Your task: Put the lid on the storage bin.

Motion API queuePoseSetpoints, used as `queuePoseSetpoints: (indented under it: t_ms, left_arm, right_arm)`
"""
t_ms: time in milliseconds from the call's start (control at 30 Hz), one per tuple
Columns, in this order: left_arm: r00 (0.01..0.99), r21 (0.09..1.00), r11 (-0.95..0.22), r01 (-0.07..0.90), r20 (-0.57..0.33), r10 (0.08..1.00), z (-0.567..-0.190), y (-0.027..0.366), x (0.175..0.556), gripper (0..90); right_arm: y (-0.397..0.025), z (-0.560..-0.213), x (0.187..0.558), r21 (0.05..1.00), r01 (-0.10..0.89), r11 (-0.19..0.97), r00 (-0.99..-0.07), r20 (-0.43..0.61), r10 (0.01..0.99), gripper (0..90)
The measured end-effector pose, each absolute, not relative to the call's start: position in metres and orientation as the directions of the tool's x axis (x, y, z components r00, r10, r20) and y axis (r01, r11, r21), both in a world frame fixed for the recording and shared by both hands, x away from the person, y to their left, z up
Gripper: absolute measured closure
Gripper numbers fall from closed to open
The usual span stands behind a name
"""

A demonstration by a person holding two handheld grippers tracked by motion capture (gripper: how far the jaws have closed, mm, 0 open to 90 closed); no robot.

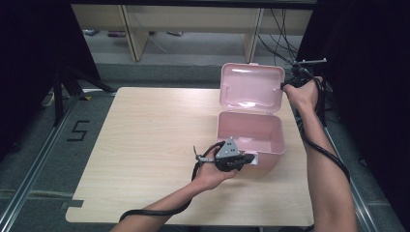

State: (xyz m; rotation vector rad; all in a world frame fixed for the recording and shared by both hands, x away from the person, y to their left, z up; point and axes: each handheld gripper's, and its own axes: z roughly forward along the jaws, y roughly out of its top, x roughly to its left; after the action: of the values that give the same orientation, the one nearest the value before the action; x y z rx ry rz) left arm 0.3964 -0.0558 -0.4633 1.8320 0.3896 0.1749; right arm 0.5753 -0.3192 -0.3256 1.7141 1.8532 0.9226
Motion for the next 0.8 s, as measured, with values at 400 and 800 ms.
queuePoseSetpoints:
  t_ms: [400,800]
  left_arm:
    - [0.933,0.954,-0.245,0.175,-0.081,0.351,-0.464,-0.056,0.397,89.8]
    - [0.932,0.953,-0.245,0.178,-0.083,0.354,-0.464,-0.056,0.396,89.9]
  right_arm:
    - [-0.322,-0.325,0.568,0.764,0.642,0.058,-0.162,0.062,0.985,89.6]
    - [-0.321,-0.324,0.559,0.795,0.603,0.062,-0.172,0.054,0.984,89.6]
